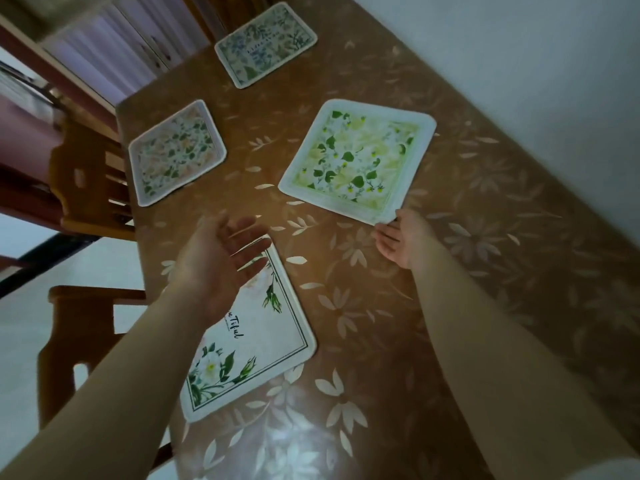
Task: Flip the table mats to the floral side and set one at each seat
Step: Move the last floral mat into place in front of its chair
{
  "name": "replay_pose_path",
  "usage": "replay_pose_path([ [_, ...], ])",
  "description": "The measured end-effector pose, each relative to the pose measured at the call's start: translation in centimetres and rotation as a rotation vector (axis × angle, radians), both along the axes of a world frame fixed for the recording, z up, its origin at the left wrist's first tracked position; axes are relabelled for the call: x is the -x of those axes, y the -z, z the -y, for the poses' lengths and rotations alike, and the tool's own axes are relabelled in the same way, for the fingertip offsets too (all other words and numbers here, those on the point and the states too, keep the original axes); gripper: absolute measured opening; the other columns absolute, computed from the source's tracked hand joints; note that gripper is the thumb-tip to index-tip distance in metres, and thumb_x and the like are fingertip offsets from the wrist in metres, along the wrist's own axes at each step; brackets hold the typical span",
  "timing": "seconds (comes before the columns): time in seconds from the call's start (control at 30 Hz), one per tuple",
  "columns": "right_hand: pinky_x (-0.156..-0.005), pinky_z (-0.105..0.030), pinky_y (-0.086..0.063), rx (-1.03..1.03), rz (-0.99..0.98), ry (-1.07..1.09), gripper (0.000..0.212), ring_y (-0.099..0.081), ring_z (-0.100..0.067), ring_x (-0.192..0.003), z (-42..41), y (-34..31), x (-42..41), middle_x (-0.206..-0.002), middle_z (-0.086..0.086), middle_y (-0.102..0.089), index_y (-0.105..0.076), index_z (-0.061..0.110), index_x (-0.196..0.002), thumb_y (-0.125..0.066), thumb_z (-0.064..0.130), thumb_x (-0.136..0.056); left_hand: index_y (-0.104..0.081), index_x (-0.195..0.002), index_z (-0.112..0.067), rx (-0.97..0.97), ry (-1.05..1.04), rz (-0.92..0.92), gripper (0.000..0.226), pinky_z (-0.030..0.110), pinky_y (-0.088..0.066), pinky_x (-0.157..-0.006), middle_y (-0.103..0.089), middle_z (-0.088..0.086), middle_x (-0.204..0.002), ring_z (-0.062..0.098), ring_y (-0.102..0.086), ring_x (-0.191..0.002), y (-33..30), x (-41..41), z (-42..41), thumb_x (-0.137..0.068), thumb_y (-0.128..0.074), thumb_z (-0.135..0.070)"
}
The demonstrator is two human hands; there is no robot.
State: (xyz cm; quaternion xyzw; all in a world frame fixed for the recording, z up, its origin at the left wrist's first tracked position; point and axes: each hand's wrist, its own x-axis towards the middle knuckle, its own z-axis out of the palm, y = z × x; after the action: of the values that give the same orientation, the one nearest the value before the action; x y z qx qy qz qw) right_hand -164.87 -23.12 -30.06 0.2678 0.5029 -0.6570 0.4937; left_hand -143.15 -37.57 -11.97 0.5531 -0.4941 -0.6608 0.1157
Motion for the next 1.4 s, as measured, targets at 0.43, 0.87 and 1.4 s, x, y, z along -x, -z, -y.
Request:
replay_pose_path([
  [0.43, -0.044, -0.019, -0.048, -0.177, -0.185, -0.195, 0.015, -0.074, -0.015, -0.060, -0.7, -0.8, -1.2, -0.092, -0.007, -0.077, -0.064, 0.007, -0.110, -0.055, 0.014, -0.101, -0.069, -0.114, -0.013, 0.005, 0.019, -0.010, 0.043, 0.040, -0.054, -0.091, -0.079, 0.007, -0.112, 0.023, -0.075, -0.104, -0.8, -1.7, -0.8, -0.104, -0.043, -0.046],
  [0.87, -0.042, -0.021, -0.054, -0.110, -0.020, -0.042, 0.018, -0.077, -0.019, -0.058, -15.6, -3.5, -14.5, -0.079, -0.011, -0.079, -0.063, 0.001, -0.110, -0.048, 0.011, -0.107, -0.070, -0.104, -0.013, -0.187, 0.122, -0.134, 0.038, 0.042, -0.047, -0.100, -0.074, 0.009, -0.111, 0.026, -0.069, -0.103, -0.6, -11.0, -8.8, -0.103, -0.043, -0.040],
  [1.4, -0.068, -0.036, -0.062, -0.282, -0.105, -0.267, 0.058, -0.076, -0.030, -0.099, -31.0, -6.0, -36.9, -0.110, -0.011, -0.079, -0.064, 0.012, -0.122, -0.068, 0.060, -0.089, -0.065, -0.099, -0.010, -0.473, 0.228, -0.042, 0.043, 0.038, -0.051, -0.076, -0.074, 0.010, -0.093, 0.024, -0.065, -0.076, 9.0, -28.4, -21.6, -0.104, -0.040, -0.045],
])
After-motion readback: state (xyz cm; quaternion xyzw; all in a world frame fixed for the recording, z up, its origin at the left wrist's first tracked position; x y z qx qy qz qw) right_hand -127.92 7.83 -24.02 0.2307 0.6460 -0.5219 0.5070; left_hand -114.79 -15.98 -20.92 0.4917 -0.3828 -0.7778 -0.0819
